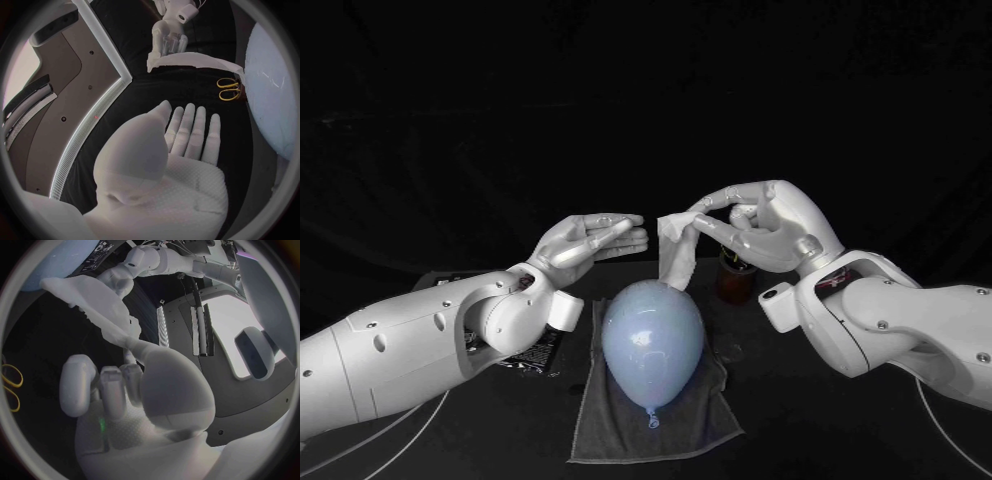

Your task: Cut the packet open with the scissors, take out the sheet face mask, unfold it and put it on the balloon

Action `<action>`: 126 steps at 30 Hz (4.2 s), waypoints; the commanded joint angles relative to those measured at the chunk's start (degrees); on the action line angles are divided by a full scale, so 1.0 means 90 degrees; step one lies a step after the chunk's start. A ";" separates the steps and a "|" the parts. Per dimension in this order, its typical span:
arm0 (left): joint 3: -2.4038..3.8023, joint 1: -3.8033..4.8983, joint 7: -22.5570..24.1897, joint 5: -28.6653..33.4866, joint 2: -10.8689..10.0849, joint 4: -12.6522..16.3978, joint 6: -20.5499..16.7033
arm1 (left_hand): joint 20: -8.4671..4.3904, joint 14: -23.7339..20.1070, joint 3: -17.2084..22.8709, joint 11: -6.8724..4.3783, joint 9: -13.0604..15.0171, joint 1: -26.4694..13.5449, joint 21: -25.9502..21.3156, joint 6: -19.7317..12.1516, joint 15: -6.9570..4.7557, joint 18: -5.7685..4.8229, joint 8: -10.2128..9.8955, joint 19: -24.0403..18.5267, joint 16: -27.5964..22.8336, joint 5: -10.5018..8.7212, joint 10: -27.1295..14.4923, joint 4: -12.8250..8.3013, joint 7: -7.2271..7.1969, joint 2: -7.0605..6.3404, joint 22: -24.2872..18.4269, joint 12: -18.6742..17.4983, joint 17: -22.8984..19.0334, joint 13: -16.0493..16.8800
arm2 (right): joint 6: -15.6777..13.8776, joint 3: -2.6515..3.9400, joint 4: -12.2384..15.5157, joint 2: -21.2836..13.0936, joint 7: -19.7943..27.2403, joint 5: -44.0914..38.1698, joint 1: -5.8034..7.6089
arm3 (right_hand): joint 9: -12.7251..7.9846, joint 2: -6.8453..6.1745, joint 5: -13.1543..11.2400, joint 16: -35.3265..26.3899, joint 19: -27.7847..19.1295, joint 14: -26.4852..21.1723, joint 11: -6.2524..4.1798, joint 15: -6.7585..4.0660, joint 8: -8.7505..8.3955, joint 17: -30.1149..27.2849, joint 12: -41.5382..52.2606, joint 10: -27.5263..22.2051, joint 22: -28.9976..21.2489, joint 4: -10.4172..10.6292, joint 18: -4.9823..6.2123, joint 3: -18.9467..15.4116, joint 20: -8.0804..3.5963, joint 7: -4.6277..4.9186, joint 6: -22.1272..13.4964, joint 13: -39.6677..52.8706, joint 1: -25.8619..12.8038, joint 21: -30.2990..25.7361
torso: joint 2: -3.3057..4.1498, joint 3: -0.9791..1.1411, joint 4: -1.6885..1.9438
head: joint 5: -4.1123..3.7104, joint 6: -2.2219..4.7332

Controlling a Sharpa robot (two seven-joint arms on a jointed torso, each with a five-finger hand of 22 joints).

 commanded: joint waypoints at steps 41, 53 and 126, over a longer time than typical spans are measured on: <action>-0.0013 0.0003 -0.0353 -0.0105 0.1044 -0.0959 0.1463 | -0.0010 -0.0102 -0.2227 0.0180 -0.0144 -0.1595 0.0129 -0.0817 0.0099 0.0026 -0.0356 -0.0057 0.0068 0.0003 -0.0539 0.0851 0.0298 0.0282 0.0013 0.0005 -0.0158 0.0007 | 0.0109 0.0109 -0.1321 0.1011 0.0246 0.1861 0.0339 | 0.0290 0.0078 0.0017 0.0022 -0.0001 0.0652 -0.0022 -0.0033 0.0034 0.1678 0.0041 0.0282 0.1191 0.0012 -0.0011 0.0075 -0.0034 0.0021 -0.0019 0.1170 -0.0051 -0.0066 | -0.0001 0.0006 -0.0008 | -0.0243 0.0025; -0.0011 0.0008 -0.0416 -0.0186 0.1228 -0.1120 0.1074 | -0.0015 0.0289 -0.1912 0.0011 0.0050 0.0206 0.0363 -0.0007 -0.0057 0.0332 -0.0024 0.1019 0.0226 0.0006 -0.0120 0.0107 0.0131 0.0487 0.0085 0.0076 -0.0092 0.0016 | 0.0060 0.0145 -0.1778 0.1324 0.0235 0.1927 0.0431 | 0.0292 0.0079 0.0017 0.0022 -0.0008 0.0652 -0.0022 -0.0032 0.0038 0.1678 0.0039 0.0281 0.1186 0.0007 -0.0007 0.0082 -0.0034 0.0020 -0.0024 0.1169 -0.0052 -0.0085 | 0.0005 0.0007 -0.0003 | -0.0399 0.0091; -0.0027 -0.0001 -0.1085 0.0139 0.0674 -0.0400 0.1041 | -0.0106 0.1520 0.1118 -0.0290 0.0446 -0.0374 0.0493 -0.0186 -0.0491 0.0595 0.0731 0.1917 0.0828 0.0013 0.1185 0.0479 0.0052 -0.0782 0.0067 0.0090 0.0902 0.0026 | 0.0160 0.0091 -0.1721 0.1149 -0.0134 0.1759 0.0245 | 0.0312 0.0071 0.0017 0.0022 -0.0031 0.0652 -0.0018 -0.0030 0.0066 0.1678 0.0015 0.0263 0.1170 -0.0029 0.0004 0.0120 -0.0032 0.0026 -0.0054 0.1150 -0.0061 -0.0144 | 0.0003 0.0021 -0.0006 | -0.0176 -0.0070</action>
